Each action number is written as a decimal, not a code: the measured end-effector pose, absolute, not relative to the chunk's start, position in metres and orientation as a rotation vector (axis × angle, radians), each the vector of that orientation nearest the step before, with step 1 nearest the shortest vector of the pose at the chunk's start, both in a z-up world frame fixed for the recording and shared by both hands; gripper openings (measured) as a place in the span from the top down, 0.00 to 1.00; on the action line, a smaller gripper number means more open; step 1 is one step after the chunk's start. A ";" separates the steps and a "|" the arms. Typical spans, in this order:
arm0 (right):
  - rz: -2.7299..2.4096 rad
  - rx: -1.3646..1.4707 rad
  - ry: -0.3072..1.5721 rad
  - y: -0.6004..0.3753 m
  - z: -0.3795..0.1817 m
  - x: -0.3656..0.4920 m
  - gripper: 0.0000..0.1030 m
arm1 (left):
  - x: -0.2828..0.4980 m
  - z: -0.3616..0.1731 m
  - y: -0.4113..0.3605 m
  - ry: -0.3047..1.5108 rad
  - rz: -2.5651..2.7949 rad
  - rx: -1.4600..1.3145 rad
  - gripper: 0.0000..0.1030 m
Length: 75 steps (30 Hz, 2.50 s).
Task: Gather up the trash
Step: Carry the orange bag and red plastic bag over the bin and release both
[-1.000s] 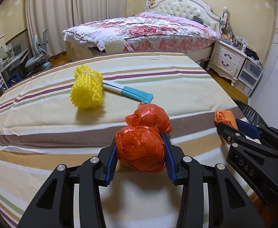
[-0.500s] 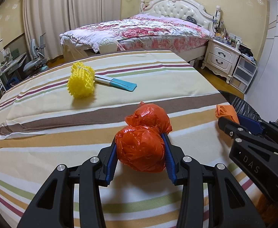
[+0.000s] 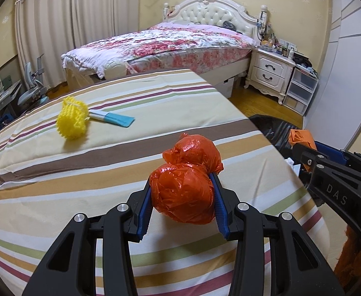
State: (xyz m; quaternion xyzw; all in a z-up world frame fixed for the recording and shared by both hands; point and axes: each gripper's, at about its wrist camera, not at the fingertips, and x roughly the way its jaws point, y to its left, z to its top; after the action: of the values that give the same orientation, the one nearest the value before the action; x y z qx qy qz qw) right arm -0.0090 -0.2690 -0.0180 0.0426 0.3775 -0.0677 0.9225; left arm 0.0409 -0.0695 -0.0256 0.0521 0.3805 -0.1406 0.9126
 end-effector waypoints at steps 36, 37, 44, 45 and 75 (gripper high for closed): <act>-0.380 0.238 0.751 -0.387 -0.033 0.015 0.67 | 0.095 -0.031 -0.216 0.770 -0.422 0.263 0.58; -0.381 0.241 0.751 -0.388 -0.033 0.016 0.67 | 0.096 -0.032 -0.217 0.771 -0.422 0.265 0.57; -0.395 0.253 0.759 -0.393 -0.037 0.018 0.60 | 0.097 -0.037 -0.221 0.785 -0.421 0.284 0.47; -0.398 0.252 0.758 -0.394 -0.037 0.018 0.57 | 0.097 -0.036 -0.221 0.781 -0.423 0.285 0.43; -0.356 0.211 0.738 -0.356 -0.024 0.011 0.42 | 0.087 -0.019 -0.166 0.760 -0.342 0.210 0.29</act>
State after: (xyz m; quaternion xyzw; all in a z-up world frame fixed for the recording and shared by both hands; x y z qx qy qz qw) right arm 0.0113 -0.3559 -0.0241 0.1026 0.3583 -0.1728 0.9117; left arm 0.0872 -0.1664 -0.0189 0.1016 0.3685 -0.1658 0.9091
